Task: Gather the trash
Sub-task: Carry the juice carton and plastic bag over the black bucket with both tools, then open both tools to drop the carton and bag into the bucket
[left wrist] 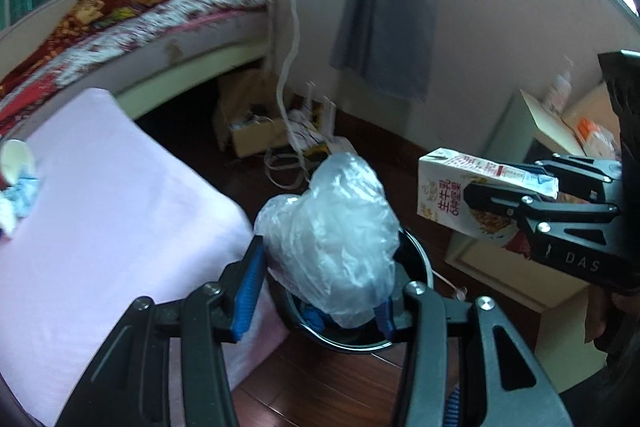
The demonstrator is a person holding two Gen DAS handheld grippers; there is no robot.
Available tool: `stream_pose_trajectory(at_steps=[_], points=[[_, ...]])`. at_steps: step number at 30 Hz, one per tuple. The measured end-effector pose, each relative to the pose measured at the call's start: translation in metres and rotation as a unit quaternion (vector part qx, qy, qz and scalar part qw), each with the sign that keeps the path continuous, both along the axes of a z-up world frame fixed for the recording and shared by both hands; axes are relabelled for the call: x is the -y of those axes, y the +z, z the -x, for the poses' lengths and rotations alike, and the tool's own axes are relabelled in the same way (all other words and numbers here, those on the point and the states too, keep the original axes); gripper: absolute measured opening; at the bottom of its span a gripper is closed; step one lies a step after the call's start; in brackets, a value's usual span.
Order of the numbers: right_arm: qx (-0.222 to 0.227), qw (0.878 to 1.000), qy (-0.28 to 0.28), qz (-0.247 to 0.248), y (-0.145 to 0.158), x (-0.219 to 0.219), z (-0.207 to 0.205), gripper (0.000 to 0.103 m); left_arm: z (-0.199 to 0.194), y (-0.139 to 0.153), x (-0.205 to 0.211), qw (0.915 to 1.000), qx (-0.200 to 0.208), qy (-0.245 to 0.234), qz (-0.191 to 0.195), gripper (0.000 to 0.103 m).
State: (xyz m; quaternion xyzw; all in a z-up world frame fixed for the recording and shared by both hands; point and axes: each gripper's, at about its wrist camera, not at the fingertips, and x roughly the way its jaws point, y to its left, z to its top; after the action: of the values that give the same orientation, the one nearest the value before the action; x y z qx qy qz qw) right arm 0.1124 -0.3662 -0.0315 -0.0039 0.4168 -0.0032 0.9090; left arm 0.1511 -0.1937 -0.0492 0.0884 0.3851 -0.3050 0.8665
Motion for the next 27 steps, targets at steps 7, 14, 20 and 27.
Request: stream_pose_trajectory(at_steps=[7,14,20,27], points=[[-0.047,0.999,-0.001,-0.012,-0.051,0.028,0.001,0.036,-0.008,-0.043,0.029,0.9979,-0.047,-0.037,-0.027,0.049],[-0.077,0.996,0.016,-0.037,-0.087,0.035,-0.019,0.036,-0.021,-0.083,0.045,0.9934,-0.088,-0.054,-0.05,0.049],[-0.109,0.99,-0.025,-0.083,-0.108,0.045,-0.048,0.102,-0.031,-0.108,0.05,0.9897,-0.122,-0.045,-0.058,0.091],[-0.099,0.984,-0.099,-0.114,-0.097,0.075,-0.05,0.103,-0.029,-0.106,0.032,0.9918,-0.118,0.008,-0.049,0.1]])
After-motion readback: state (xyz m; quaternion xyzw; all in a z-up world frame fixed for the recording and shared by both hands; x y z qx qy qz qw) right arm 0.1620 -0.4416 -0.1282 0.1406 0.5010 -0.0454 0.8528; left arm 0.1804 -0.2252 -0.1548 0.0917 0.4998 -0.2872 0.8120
